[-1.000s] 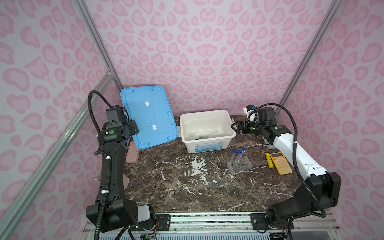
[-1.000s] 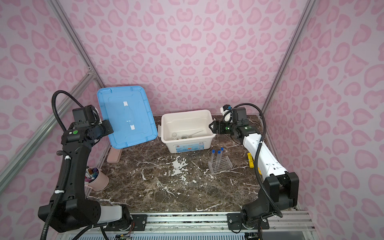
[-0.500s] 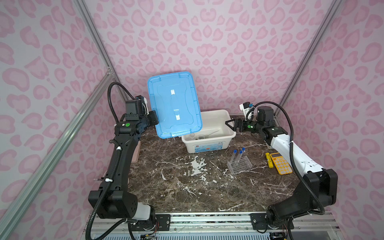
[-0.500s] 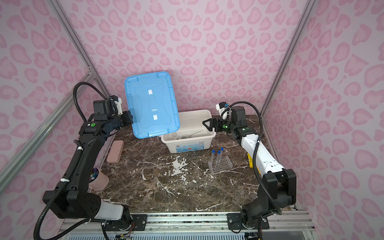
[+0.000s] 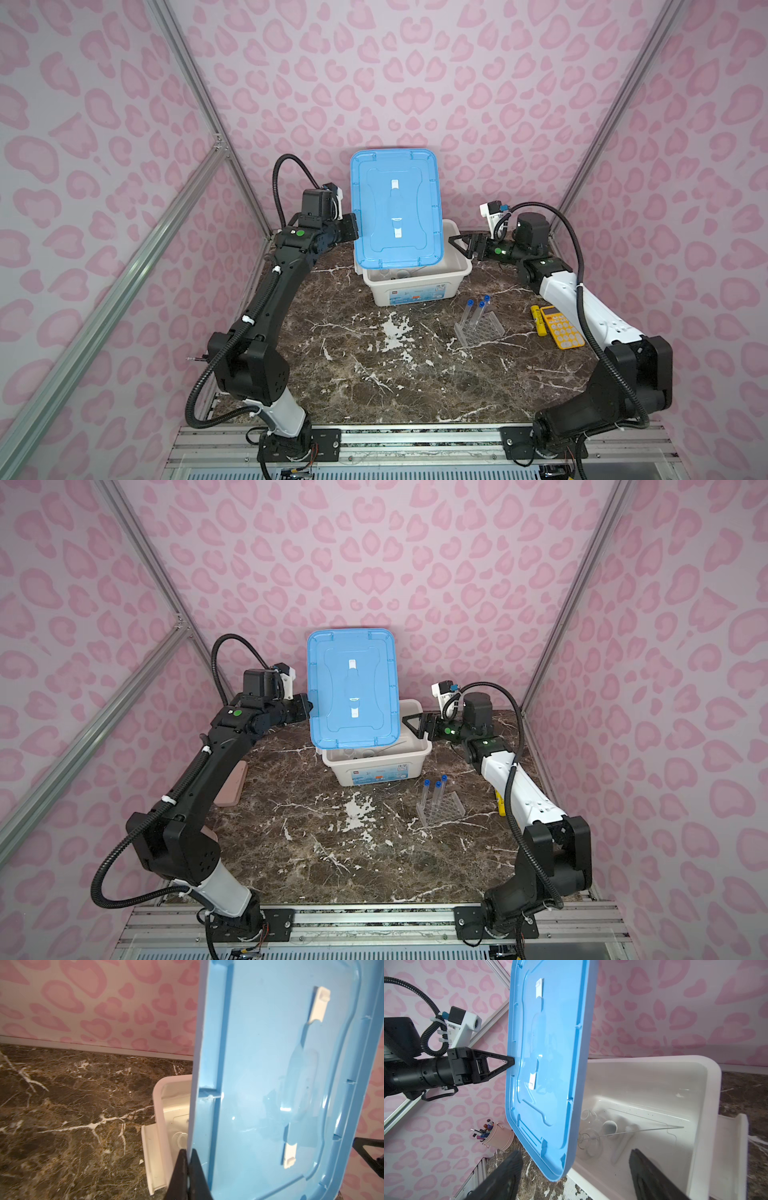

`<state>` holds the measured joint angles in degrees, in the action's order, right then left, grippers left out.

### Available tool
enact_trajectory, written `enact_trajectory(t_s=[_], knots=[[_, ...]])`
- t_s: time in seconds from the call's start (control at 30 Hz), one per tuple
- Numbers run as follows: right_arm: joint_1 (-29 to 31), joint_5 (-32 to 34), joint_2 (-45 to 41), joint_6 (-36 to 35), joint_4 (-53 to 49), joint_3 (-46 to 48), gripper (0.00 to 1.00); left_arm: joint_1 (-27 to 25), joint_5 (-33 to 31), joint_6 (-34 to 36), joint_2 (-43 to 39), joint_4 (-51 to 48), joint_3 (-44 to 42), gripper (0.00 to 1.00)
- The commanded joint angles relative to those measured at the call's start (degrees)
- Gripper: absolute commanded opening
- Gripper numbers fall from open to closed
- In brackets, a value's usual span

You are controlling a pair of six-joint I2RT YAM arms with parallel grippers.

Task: Organize the chemistry lab equipment
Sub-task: 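Grasp the lid's far edge with right gripper while left gripper holds it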

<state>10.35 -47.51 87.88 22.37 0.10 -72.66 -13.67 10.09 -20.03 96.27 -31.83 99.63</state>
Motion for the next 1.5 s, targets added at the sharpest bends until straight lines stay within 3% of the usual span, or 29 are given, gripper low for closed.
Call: enact_trajectory(t_s=[0.0, 0.4, 0.87, 1.17, 1.27, 1.47], knots=[[-0.8, -1.8, 0.4, 2.4, 4.4, 0.9, 0.82, -1.2, 2.1, -1.2, 1.4, 4.6, 2.0, 0.04], [-1.3, -5.1, 1.7, 7.5, 10.6, 1.9, 0.71, -4.7, 4.8, -2.3, 4.6, 7.1, 2.3, 0.04], [-0.7, -6.1, 0.4, 5.0, 5.8, 0.9, 0.38, -5.8, 8.1, -5.0, 9.9, 10.5, 5.1, 0.03], [-0.5, -4.1, 0.6, 1.5, -1.5, -2.2, 0.23, -6.3, 9.9, -5.2, 12.8, 11.8, 7.3, 0.04], [-0.5, -3.3, 0.7, 1.1, -2.4, -2.8, 0.18, -6.4, 10.2, -5.5, 13.5, 11.6, 7.7, 0.08], [-0.5, 0.4, 0.9, -0.9, -6.8, -5.0, 0.10, -6.4, 9.5, -5.5, 14.0, 10.5, 7.9, 0.34]])
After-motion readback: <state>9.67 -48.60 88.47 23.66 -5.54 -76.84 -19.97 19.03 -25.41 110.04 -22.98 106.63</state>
